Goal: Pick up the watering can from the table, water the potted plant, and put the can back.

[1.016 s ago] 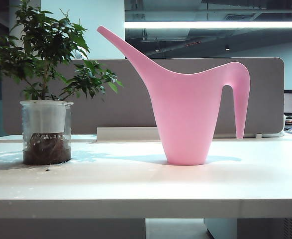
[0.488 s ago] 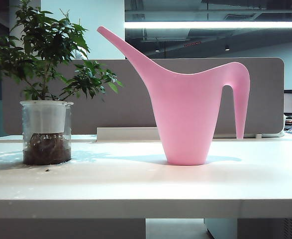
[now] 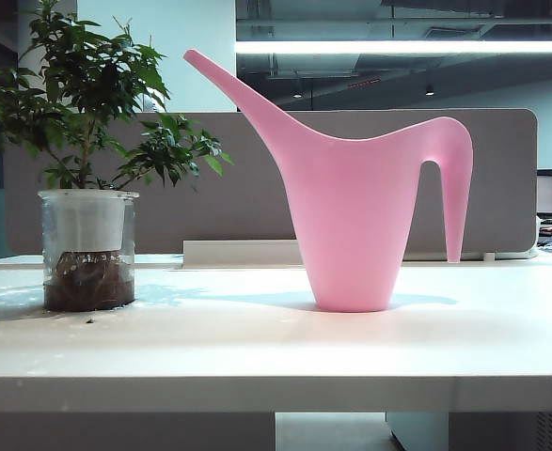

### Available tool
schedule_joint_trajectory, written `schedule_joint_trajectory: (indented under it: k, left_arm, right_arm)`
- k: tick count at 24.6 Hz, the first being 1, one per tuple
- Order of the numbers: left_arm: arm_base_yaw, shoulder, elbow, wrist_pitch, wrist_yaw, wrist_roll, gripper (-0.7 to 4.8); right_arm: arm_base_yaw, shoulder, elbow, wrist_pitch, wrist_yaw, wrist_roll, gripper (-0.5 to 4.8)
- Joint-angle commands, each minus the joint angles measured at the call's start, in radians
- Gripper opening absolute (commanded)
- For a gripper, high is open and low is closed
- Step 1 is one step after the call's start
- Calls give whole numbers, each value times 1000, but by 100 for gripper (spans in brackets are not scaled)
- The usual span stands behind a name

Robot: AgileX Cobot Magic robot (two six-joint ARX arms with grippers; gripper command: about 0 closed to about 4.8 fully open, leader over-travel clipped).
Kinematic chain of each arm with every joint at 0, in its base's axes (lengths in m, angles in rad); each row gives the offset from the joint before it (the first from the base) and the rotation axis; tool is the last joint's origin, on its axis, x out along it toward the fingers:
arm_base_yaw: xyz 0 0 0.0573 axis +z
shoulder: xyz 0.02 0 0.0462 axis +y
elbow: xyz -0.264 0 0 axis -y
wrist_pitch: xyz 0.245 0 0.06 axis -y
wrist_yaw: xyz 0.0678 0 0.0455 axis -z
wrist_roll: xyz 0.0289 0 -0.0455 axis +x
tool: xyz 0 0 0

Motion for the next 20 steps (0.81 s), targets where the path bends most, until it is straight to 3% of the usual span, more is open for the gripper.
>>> schedule_joint_trajectory:
  k: [1, 9, 16, 20]
  left_arm:
    - [0, -1, 3, 10, 4, 4, -5]
    - [0, -1, 3, 12, -22, 4, -5]
    - [0, -1, 3, 18, -121, 2, -5]
    - [0, -1, 3, 19, -120, 1, -5]
  right_arm:
    - [0, -1, -8, 10, -1, 1, -5]
    - [0, -1, -8, 14, -3, 2, -5]
    - [0, -1, 43, 146, -20, 157, -6]
    - [-3, 1, 219, 134, 100, 86, -5]
